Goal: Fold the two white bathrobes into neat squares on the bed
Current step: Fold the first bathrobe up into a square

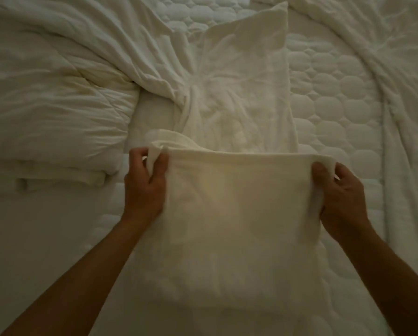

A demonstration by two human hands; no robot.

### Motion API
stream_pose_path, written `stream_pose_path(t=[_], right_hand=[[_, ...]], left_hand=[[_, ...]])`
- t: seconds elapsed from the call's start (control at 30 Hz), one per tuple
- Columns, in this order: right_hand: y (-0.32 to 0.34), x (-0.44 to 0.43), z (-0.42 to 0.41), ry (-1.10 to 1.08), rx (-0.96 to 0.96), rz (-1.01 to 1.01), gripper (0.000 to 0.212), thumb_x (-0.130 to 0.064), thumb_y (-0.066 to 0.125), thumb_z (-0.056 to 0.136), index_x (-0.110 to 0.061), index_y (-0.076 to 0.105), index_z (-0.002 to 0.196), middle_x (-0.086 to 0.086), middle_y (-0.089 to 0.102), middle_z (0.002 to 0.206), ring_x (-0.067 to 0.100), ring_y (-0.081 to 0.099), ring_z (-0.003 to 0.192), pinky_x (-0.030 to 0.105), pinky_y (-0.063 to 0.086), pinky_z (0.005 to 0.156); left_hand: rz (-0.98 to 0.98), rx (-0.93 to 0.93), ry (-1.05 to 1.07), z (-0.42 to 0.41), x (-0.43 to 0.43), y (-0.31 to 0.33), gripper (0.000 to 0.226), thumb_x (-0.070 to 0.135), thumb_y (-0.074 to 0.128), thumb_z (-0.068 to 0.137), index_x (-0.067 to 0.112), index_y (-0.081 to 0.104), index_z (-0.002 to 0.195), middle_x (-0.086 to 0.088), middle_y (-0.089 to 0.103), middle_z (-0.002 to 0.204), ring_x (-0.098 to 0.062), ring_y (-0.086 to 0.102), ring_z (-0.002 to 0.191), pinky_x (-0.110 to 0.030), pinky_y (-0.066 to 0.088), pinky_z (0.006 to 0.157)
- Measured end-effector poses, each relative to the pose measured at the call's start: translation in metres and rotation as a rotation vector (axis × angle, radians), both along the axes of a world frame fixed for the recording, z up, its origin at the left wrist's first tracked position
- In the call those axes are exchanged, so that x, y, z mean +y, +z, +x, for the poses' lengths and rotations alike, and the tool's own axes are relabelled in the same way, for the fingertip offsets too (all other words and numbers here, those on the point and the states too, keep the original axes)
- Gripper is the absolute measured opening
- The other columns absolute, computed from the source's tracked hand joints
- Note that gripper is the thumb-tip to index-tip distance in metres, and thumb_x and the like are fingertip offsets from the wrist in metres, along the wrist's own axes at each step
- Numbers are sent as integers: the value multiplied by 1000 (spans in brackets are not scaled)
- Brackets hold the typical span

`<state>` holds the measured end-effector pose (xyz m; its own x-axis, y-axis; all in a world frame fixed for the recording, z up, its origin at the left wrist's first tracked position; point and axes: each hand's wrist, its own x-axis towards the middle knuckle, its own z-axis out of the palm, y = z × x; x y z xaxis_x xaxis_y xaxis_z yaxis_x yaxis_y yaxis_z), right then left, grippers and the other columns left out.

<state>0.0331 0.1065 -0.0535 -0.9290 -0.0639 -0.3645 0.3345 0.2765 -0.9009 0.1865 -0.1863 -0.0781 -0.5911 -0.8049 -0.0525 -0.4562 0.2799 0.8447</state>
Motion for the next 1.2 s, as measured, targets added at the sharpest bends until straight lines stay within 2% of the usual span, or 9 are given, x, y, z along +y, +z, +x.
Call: stream_pose_path(t=[0.17,0.27,0.37,0.5,0.63,0.77,0.9,1.03,1.2], right_hand=[[-32,-6,-15,16,-95,322,61,-36,81,82,-18,57,136,5,67,123,20,66,105,34,54,89],[-27,-21,10,20,312,539,59,-25,71,90,-15,47,143,9,60,132,28,57,121,42,45,106],[-15,-66,56,280,671,502,58,-25,61,96,-9,42,149,16,44,152,31,39,142,45,28,119],[-55,-75,74,825,695,817,66,-55,33,102,-29,19,160,10,7,169,26,7,156,51,3,124],[-77,-45,54,835,588,965,75,-69,28,97,-36,6,160,3,-3,170,20,-2,156,56,2,123],[-69,-57,55,892,462,1023,75,-70,28,95,-34,16,160,6,6,169,23,7,156,60,9,121],[-48,-64,49,942,361,1051,75,-68,29,93,-27,33,156,15,29,162,31,27,149,65,18,115],[12,-105,39,951,322,1058,84,-67,38,82,-23,31,153,22,50,148,42,48,134,61,23,106],[116,-193,-3,999,277,789,78,-62,33,99,-32,-5,159,7,4,169,24,18,153,43,17,121]], left_hand=[[204,-327,43,-17,-13,-32,53,46,66,93,16,48,133,-10,64,124,-33,61,116,-38,46,93],[-370,-318,36,-16,7,-17,56,34,63,96,11,45,144,-18,53,141,-36,52,127,-50,41,101],[-675,-154,-363,-18,47,-16,57,38,50,101,13,42,152,-15,44,156,-31,39,146,-52,31,113],[-658,-471,-727,5,45,-54,66,62,18,102,35,11,162,-4,7,172,-25,8,158,-56,9,125],[-467,-650,-598,17,11,-66,77,84,7,86,55,-12,154,7,-26,168,-13,-23,155,-48,-5,126],[-348,-737,-635,11,10,-47,74,87,7,83,62,-16,149,9,-33,165,-11,-24,154,-48,-2,125],[-150,-805,-689,-14,-8,3,67,69,32,98,51,6,157,5,-9,171,-12,-3,158,-47,7,126],[18,-484,-287,-41,-58,89,62,48,56,99,24,40,154,-3,39,161,-18,39,147,-30,31,116],[332,-150,249,-81,-185,165,54,42,70,92,14,56,137,-6,67,128,-25,65,113,-36,52,99]])
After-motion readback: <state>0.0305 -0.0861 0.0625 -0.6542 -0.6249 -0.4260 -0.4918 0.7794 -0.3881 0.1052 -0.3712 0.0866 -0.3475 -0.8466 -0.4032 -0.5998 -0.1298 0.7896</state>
